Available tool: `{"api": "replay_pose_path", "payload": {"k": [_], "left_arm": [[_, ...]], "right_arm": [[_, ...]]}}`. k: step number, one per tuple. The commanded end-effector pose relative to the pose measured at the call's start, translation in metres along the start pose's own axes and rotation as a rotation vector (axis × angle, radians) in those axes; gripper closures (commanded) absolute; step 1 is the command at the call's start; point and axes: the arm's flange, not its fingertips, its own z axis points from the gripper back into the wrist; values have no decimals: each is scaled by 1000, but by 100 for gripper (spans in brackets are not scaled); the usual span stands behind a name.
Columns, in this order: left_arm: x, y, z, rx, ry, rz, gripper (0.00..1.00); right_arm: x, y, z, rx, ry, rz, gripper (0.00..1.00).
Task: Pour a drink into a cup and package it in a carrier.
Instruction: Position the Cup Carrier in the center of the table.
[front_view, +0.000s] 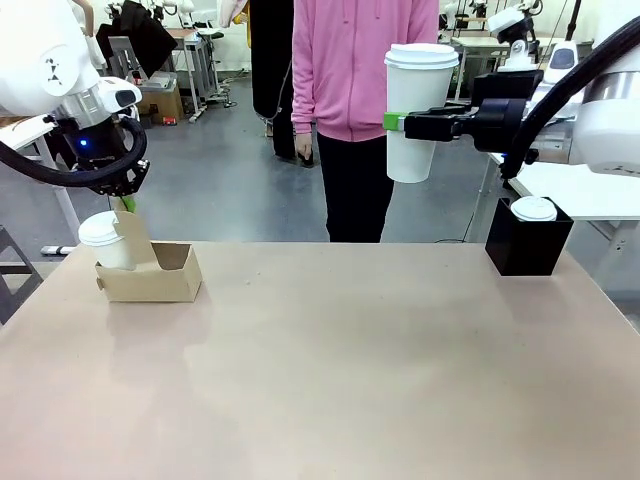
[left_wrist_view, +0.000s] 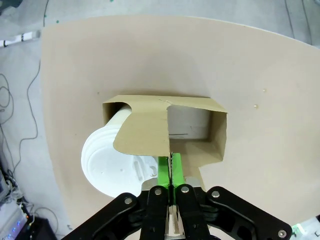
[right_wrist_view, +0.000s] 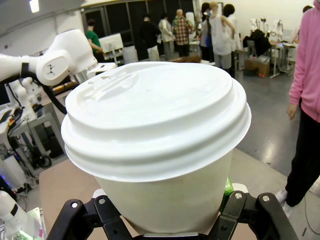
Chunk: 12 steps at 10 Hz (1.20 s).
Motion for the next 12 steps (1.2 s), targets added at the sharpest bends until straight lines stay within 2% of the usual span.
{"api": "replay_pose_path", "payload": {"k": [1,3,4,6,9,12], "left_arm": [[0,1,0,2,-1,-7,100],[0,1,0,2,-1,-7,100],[0,0,0,0,0,0,97],[-5,-22,49,30,-16,40,98],[-31,-76,116,75,-75,42,98],[-79,-148,143,39,28,16,98]], "right_arm": [[3,1,-4,1,-17,-11,20],[3,1,-4,1,-17,-11,20],[3,1,-4,1,-17,-11,20],[3,1,-4,1,-17,-11,20],[3,1,-4,1,-17,-11,20],[3,1,-4,1,-17,-11,20]]}}
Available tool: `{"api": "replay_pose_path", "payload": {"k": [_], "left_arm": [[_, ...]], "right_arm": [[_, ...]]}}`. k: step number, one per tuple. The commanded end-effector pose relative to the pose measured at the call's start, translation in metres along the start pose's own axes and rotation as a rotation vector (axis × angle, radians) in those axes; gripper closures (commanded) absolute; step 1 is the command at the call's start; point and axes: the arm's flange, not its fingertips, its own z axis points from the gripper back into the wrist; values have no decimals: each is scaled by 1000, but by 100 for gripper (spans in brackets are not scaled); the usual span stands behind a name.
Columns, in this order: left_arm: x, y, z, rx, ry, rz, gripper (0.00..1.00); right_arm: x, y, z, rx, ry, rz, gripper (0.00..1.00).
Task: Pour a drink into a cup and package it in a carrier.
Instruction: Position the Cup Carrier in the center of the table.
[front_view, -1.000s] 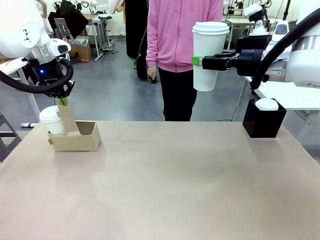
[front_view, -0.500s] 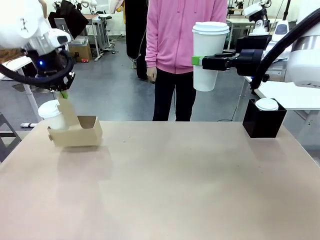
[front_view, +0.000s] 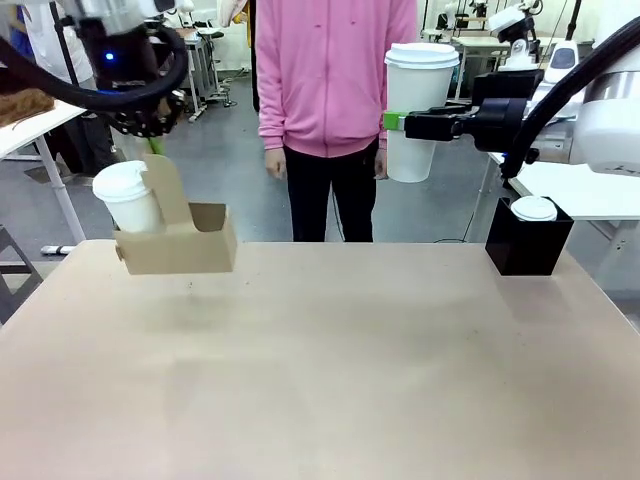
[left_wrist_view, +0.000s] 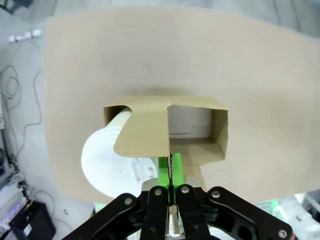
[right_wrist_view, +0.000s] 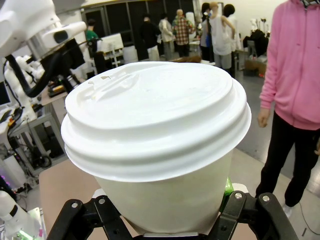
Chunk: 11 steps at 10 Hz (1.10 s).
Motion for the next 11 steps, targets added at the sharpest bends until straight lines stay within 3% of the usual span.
{"api": "replay_pose_path", "payload": {"k": [1,6,11], "left_arm": [[-22,-37,0,-18,51,-1,98],[-104,-150,-50,3,58,-78,98],[-123,-188,-106,-6,25,1,98]], "right_arm": [[3,1,-4,1,-17,-12,20],[3,1,-4,1,-17,-12,20],[3,1,-4,1,-17,-12,20]]}}
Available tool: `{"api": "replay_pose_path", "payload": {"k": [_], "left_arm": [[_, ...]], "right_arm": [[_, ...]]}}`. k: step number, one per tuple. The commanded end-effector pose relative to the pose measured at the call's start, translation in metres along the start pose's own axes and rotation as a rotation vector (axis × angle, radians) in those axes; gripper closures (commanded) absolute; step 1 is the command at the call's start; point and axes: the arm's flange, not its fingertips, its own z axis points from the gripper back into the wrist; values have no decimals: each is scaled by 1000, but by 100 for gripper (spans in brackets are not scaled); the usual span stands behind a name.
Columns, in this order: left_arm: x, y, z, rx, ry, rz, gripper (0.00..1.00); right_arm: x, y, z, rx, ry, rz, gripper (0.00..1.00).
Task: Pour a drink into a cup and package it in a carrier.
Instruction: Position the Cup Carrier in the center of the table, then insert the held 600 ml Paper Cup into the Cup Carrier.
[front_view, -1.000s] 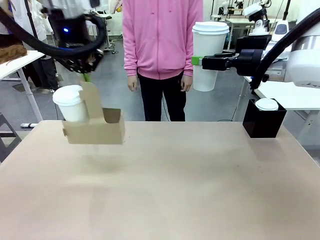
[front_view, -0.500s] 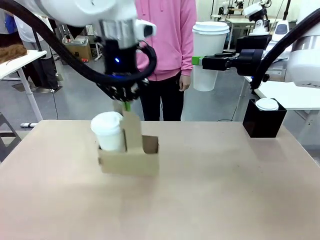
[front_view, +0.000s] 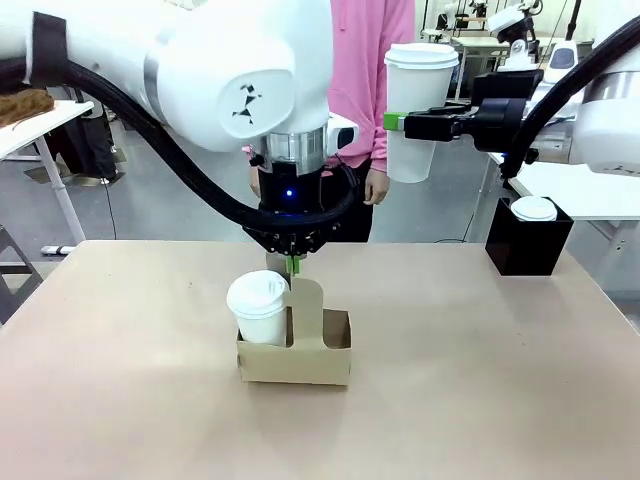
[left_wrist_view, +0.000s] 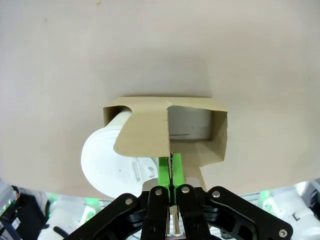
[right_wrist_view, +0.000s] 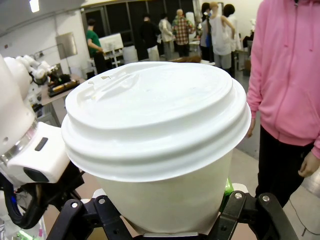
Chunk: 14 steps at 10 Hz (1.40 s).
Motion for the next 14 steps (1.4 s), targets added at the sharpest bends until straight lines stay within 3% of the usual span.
{"api": "replay_pose_path", "payload": {"k": [1,3,9,10,11,12,14], "left_arm": [[-2,-3,-11,-2,-39,58,98],[-6,-8,-24,15,-12,45,98],[2,-4,-11,-11,1,31,98],[3,-7,-11,-15,1,33,40],[1,2,0,-46,13,8,41],[2,11,15,-73,10,-19,0],[7,39,49,-124,50,-124,0]], "right_arm": [[3,1,-4,1,-17,-13,20],[3,1,-4,1,-17,-13,20],[3,1,-4,1,-17,-13,20],[3,1,-4,1,-17,-13,20],[0,0,0,0,0,0,20],[-9,-14,3,34,37,-43,20],[-31,-32,17,185,73,-100,20]]}}
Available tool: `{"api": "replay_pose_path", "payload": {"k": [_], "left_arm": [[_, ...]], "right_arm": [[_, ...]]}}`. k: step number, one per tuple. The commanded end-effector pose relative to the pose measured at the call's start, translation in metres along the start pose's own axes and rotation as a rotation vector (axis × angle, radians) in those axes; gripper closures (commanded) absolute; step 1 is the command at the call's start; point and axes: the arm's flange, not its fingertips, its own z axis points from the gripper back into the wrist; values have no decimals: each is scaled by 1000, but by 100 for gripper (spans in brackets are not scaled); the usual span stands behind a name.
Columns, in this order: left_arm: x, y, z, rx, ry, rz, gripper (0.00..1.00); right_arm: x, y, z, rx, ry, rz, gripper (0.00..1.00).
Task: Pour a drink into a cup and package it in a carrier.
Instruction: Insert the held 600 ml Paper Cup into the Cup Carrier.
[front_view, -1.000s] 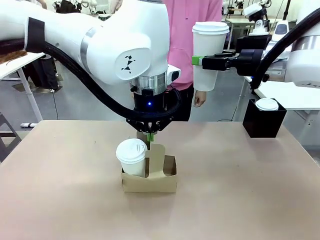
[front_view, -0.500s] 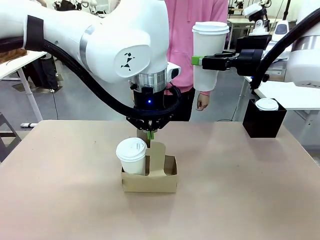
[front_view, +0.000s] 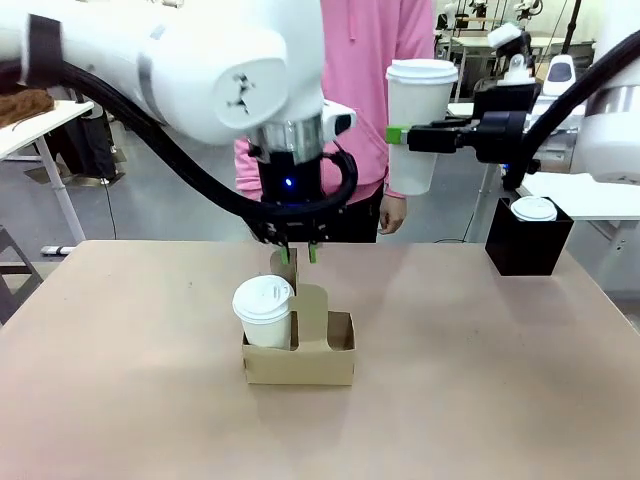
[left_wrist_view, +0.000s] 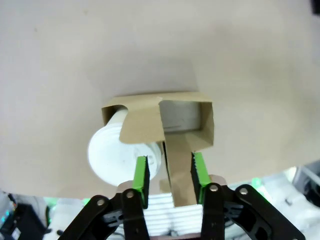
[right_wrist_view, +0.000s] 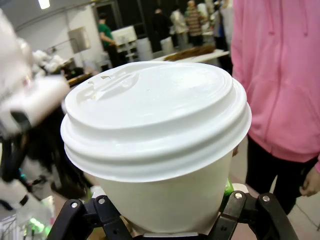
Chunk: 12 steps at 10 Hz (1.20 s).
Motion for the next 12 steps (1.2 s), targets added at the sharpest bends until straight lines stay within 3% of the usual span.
{"api": "replay_pose_path", "payload": {"k": [1,3,6,7,8,9,10,11,12], "left_arm": [[-4,39,34,-74,99,-179,17],[4,87,57,-218,132,-375,0],[5,150,70,-296,68,-638,0],[4,158,68,-292,54,-683,0],[14,154,58,-21,-13,-555,0],[12,151,77,-280,59,-636,0],[12,151,77,-280,59,-636,0],[16,162,69,-194,38,-643,0],[18,182,55,-303,-30,-715,0]], "right_arm": [[-16,-13,19,172,34,-82,20],[-52,-17,14,269,39,-109,20],[-97,-17,-8,365,29,-87,20],[-101,-19,-14,283,34,-78,20],[-93,-10,-5,348,44,-130,20],[-93,-10,-5,348,44,-130,20],[-93,-10,-5,348,44,-130,20],[-104,-15,-8,343,51,-120,20],[-107,-17,-22,475,52,-80,20]]}}
